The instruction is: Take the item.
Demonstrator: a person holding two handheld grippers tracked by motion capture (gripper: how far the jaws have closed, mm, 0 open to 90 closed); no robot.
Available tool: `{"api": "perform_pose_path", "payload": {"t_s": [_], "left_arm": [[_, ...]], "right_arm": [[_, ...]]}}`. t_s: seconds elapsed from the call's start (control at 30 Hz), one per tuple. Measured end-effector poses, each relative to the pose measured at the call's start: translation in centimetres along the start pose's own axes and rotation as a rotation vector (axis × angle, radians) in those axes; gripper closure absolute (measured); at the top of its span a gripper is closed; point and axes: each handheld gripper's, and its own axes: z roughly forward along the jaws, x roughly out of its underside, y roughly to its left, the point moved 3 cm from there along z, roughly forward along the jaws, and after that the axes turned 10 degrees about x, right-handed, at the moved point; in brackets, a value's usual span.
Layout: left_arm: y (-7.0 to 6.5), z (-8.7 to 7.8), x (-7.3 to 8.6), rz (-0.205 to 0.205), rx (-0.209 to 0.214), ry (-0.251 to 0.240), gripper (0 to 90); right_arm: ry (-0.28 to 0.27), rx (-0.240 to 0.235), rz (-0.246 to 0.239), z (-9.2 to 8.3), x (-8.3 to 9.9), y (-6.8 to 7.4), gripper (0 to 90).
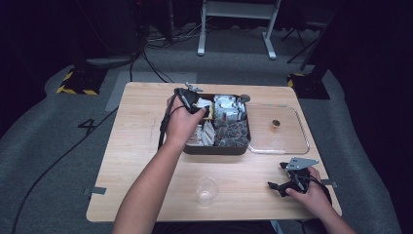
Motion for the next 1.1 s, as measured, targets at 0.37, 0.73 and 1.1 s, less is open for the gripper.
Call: {"api": "perform_pose_path", "payload": {"t_s": [0.37,0.73,1.1], "left_arm": [[1.9,3.5,-0.3,-0.078,-0.027,0.015,39.6],[2.9,6.4,0.5,-0.106,-0.025,0.095,43.3],[3.6,8.6,1.5,-0.135,-0.003,0.182,49.2]], "right_arm": [[0.000,-0.003,-0.003,0.0,0.0,0.0,1.6],[-0.002,-0.011,-0.009,0.0,0.0,-0.1,1.9],[-0.003,-0.014,-0.010,0.0,0.1,-0.1,1.9]]}}
